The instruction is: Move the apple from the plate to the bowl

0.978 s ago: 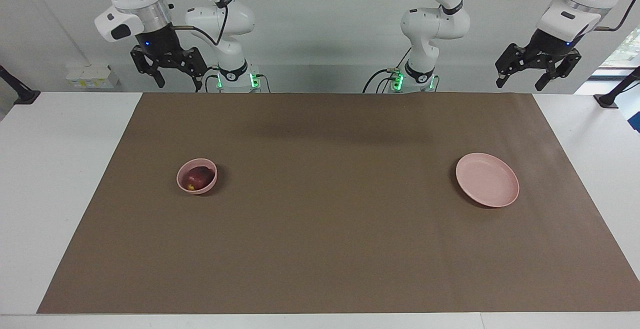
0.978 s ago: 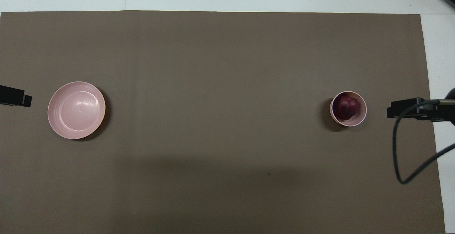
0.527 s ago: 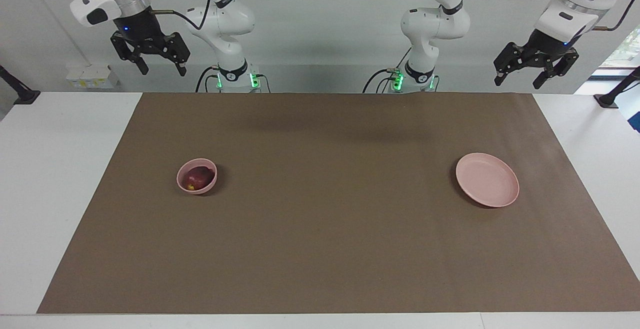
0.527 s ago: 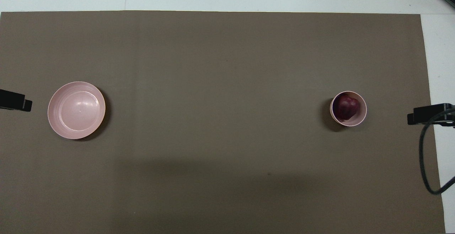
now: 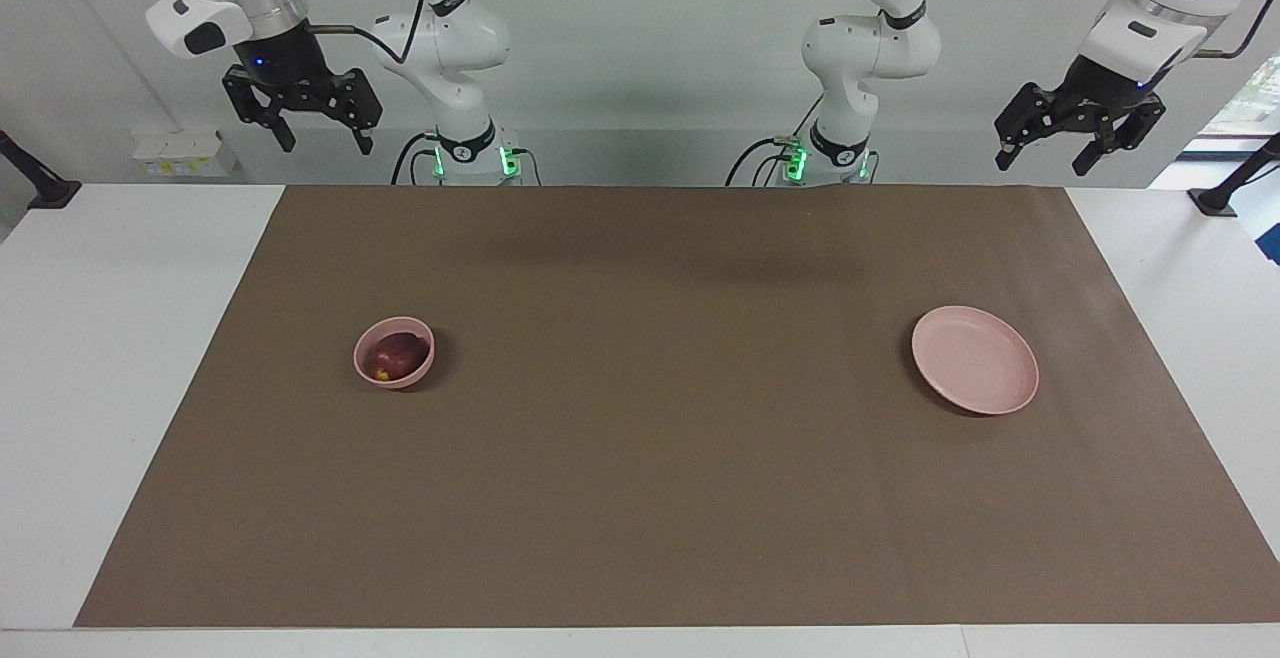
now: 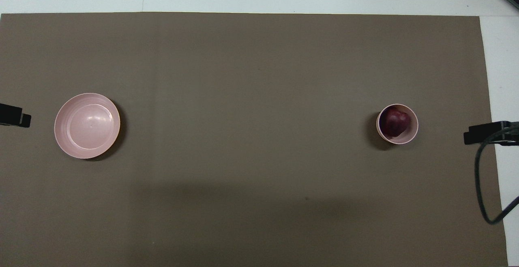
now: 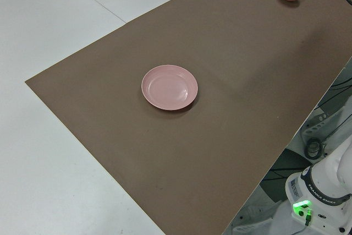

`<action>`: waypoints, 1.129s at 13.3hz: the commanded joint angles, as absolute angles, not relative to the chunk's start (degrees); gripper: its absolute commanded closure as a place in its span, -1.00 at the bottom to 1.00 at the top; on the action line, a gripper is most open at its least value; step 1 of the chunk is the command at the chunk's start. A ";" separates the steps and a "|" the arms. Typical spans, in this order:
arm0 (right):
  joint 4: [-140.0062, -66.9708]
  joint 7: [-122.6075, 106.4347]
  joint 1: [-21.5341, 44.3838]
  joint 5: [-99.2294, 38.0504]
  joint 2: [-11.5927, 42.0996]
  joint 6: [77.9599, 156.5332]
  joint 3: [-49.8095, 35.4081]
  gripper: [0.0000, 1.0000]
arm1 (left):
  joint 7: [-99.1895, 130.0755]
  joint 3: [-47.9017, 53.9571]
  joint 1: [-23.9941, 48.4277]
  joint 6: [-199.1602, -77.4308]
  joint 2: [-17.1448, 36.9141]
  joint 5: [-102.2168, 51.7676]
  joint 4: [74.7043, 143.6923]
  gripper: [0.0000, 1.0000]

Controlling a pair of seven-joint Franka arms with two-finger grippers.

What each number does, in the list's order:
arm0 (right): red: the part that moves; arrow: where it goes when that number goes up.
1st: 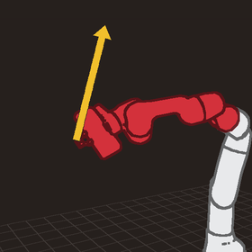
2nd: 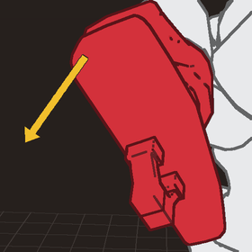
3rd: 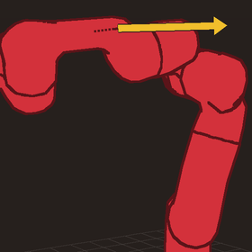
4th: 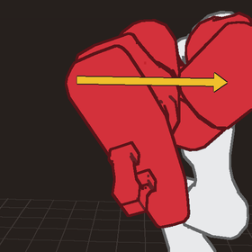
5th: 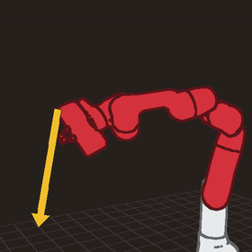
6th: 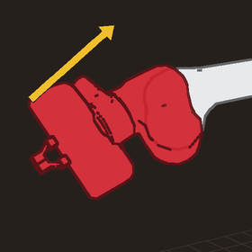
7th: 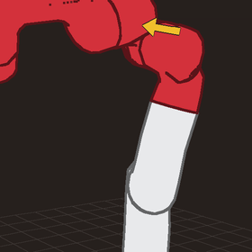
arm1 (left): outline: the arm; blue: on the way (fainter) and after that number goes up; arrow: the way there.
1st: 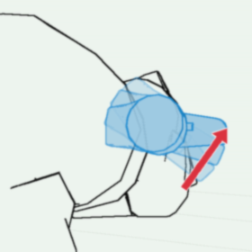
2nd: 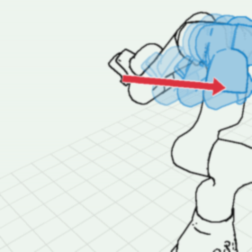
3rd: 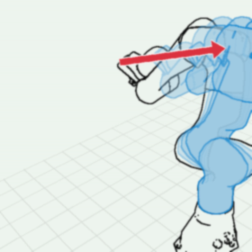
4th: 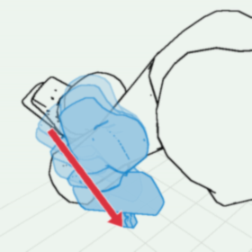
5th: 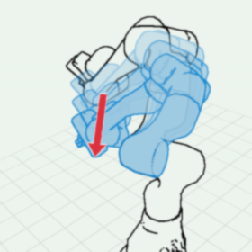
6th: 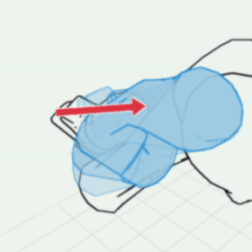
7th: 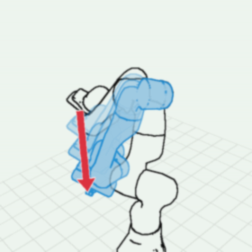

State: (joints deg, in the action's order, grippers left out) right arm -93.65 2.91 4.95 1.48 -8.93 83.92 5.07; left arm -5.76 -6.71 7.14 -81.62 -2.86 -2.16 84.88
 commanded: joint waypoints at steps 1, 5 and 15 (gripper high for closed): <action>-94.75 1.76 4.22 2.20 -9.76 84.20 5.01 -1.00 | -6.24 -6.94 7.56 -80.51 -3.34 -0.88 84.64 -1.00; -94.57 1.93 4.22 2.11 -9.67 84.37 5.19 -1.00 | -6.33 -6.77 7.91 -80.59 -3.69 0.96 84.99 -1.00; -94.75 1.93 4.22 2.11 -9.58 86.04 5.19 -1.00 | -10.72 -6.68 7.65 -80.95 -3.87 1.41 85.34 -1.00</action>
